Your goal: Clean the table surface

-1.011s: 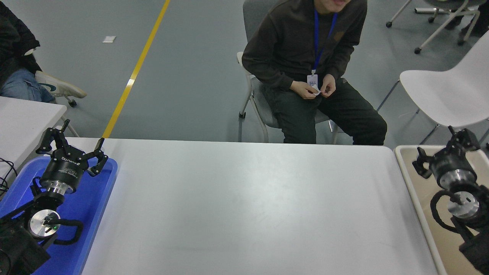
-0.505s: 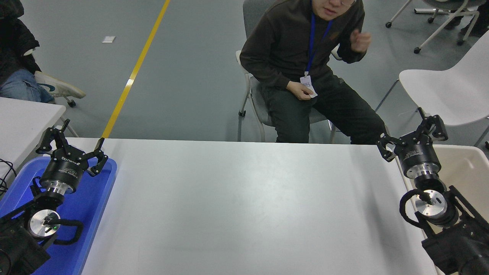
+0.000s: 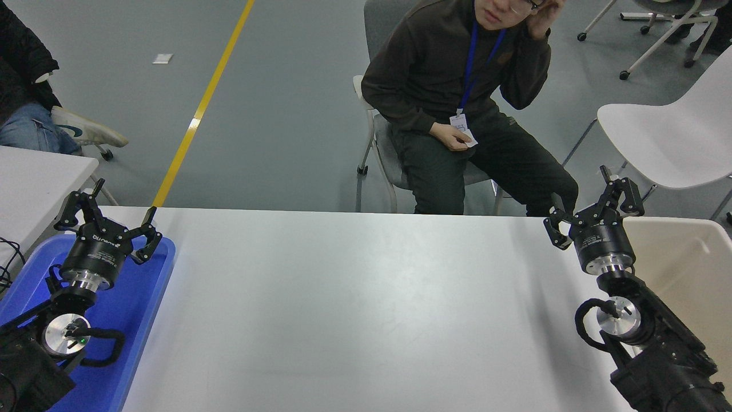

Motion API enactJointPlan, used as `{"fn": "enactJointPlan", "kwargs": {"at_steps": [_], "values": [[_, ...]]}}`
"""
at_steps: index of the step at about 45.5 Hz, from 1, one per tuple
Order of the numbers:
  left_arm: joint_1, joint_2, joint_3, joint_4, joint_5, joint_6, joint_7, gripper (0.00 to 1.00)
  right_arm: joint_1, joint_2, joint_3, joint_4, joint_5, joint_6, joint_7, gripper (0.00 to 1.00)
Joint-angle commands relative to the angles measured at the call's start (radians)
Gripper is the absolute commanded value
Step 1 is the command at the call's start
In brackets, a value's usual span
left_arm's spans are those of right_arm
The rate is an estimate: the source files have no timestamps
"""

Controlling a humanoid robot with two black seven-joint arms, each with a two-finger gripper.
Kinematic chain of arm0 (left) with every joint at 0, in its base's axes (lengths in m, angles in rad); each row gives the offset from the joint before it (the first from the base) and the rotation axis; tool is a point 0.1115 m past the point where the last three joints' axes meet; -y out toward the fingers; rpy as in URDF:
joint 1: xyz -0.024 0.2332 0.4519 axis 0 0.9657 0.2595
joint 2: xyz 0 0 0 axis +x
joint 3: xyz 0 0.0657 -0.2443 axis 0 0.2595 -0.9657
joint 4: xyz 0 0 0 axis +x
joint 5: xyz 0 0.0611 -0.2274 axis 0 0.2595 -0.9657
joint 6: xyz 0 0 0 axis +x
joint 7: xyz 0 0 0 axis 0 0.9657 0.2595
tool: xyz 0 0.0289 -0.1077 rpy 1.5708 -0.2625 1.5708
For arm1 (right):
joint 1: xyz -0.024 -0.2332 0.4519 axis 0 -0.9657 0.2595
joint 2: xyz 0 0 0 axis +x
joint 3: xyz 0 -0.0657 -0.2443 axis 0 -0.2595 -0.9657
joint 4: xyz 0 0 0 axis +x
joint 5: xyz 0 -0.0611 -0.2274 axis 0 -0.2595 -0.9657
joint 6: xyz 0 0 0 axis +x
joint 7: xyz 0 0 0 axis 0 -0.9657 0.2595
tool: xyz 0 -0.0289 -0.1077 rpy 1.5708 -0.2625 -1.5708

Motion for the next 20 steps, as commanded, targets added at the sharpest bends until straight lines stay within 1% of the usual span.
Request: {"fn": "enactJointPlan", "kwargs": {"at_steps": [1, 8, 20], "values": [[0.0, 0.0, 0.0, 0.0, 0.0, 0.0, 0.0, 1.0, -0.002, 0.0, -0.05, -0.014, -0.019, -0.002, 0.019, 1.0], [0.0, 0.0, 0.0, 0.0, 0.0, 0.0, 0.0, 1.0, -0.002, 0.001, -0.062, -0.026, -0.019, -0.004, 0.043, 1.0], [0.0, 0.0, 0.0, -0.001, 0.0, 0.0, 0.0, 1.0, -0.002, 0.001, -0.064, -0.026, -0.019, -0.004, 0.046, 1.0]]}}
